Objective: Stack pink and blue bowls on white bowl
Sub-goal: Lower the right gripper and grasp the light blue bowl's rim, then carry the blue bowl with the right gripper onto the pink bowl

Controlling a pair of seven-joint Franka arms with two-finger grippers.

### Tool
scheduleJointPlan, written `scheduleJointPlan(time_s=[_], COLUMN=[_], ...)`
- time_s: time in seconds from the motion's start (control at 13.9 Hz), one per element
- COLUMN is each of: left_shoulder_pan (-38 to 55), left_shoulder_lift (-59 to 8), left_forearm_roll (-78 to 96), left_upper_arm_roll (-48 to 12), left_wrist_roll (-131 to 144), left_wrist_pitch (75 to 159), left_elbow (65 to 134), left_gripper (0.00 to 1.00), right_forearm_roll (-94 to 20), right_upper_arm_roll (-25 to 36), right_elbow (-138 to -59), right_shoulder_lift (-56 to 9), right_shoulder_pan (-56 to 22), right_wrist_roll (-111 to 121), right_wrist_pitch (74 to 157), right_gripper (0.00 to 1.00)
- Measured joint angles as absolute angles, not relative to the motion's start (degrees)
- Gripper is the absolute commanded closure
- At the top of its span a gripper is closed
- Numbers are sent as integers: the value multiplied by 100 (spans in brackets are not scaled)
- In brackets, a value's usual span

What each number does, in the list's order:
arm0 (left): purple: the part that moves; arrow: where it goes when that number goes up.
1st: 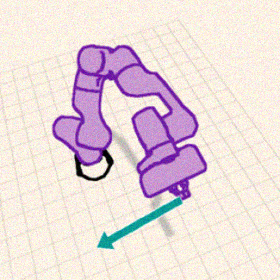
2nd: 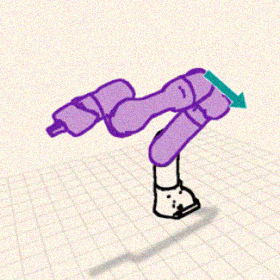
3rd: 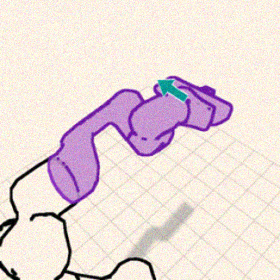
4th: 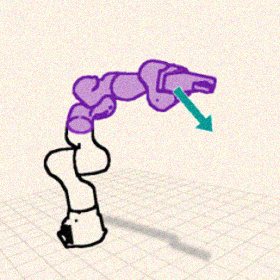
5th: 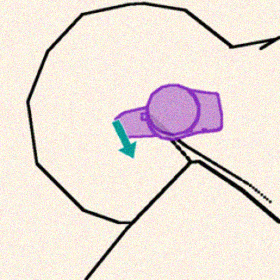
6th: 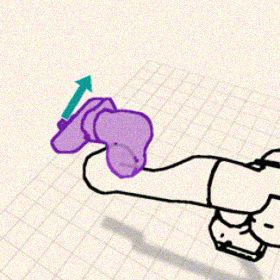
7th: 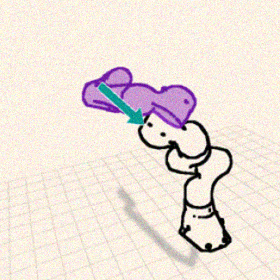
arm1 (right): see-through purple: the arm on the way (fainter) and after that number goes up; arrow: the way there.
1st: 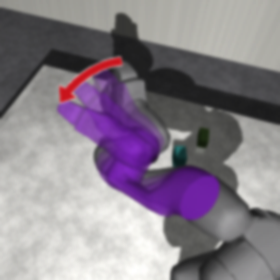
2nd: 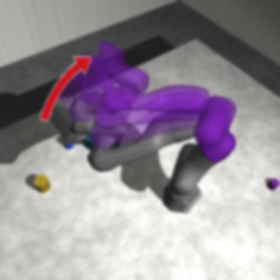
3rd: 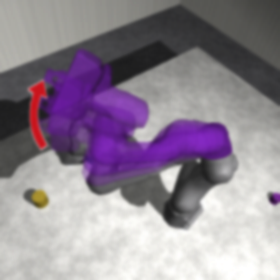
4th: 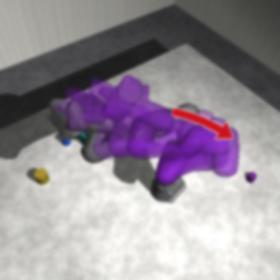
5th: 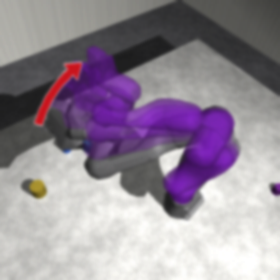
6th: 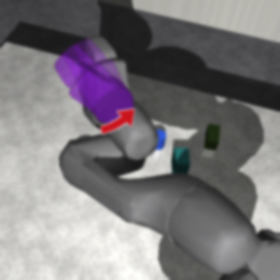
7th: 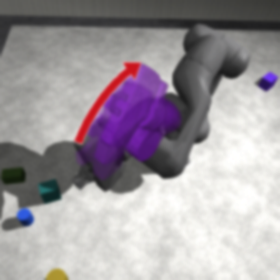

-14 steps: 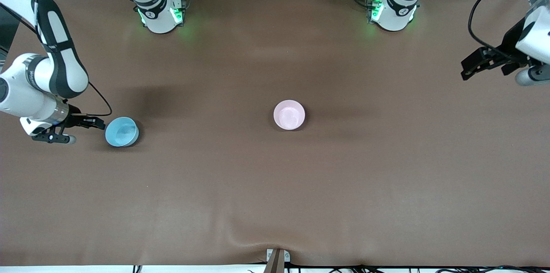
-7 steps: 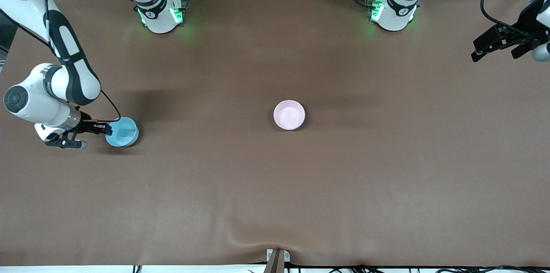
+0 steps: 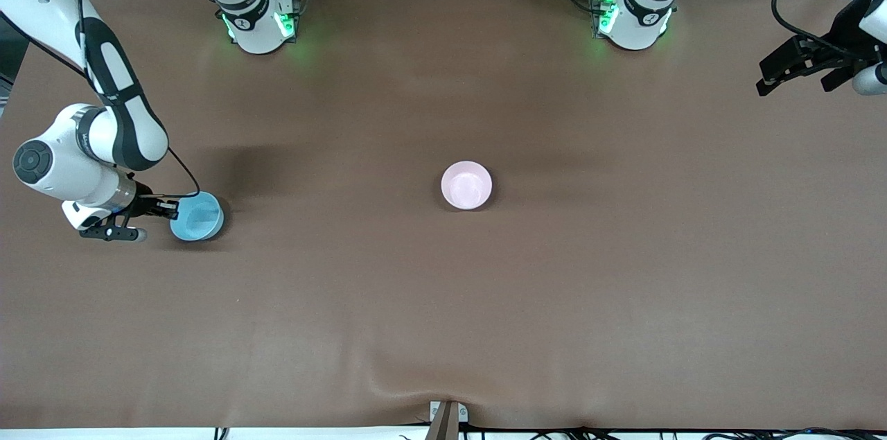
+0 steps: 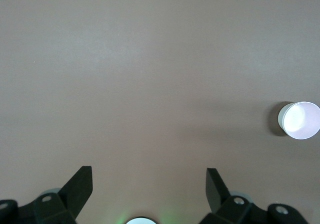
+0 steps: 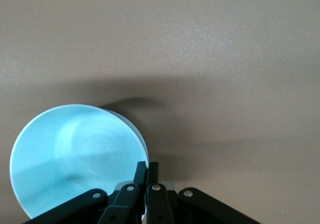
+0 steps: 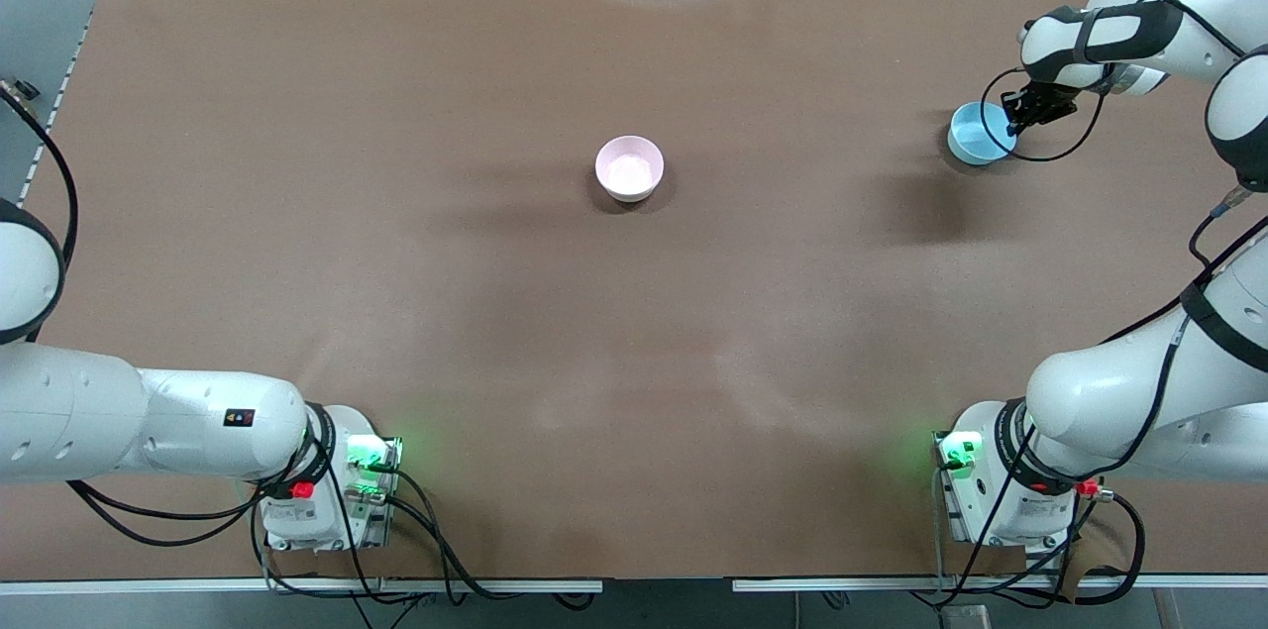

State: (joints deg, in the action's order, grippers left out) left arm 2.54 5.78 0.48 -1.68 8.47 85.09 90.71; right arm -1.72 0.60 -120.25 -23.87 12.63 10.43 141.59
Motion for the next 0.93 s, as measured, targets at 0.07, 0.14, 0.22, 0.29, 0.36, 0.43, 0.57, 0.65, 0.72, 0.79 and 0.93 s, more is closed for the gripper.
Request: scheduleJointPlan(time_s=[0.07,0.14,0.22,0.29,0.36,0.43,0.57,0.65,0.72,0.79,0.93], left_shoulder_pan=[254,254,253,253,253,253,253,253,253,252,253], left_shoulder_lift=[579,580,580,581,581,581,581,581,581,581,582], left_forearm_roll=[48,48,48,48,48,48,48,48,48,48,48], left_upper_arm_roll=[-168,-168,-168,-168,-166,-165,-163,-163,-163,-162,-162], left_wrist_roll=[847,847,847,847,847,846,846,845,844,844,844], left_wrist_pitch=[8509,8509,8508,8509,8509,8509,8509,8508,8509,8508,8508], left_elbow=[9071,9071,9071,9071,9071,9071,9071,9071,9071,9071,9071], left_gripper=[0,0,0,0,0,0,0,0,0,0,0], right_forearm_roll=[-172,-177,-181,-202,-287,-452,-804,-909,-962,-1009,-1279], right_upper_arm_roll=[59,56,53,46,39,33,15,4,-6,-11,-17], right_elbow=[-11959,-11826,-11627,-11383,-11131,-10874,-10446,-10302,-10216,-10162,-10118], right_shoulder_lift=[-2384,-2376,-2365,-2344,-2310,-2270,-2225,-2219,-2219,-2219,-2220], right_shoulder_pan=[1226,1154,1048,917,765,588,191,-52,-324,-604,-1084], right_wrist_roll=[1021,904,693,442,172,-141,-893,-1329,-1775,-2221,-2902], right_wrist_pitch=[14061,13830,13476,13077,12677,12306,11852,11783,11784,11811,11933], right_gripper=[100,100,100,100,100,100,100,100,100,100,100])
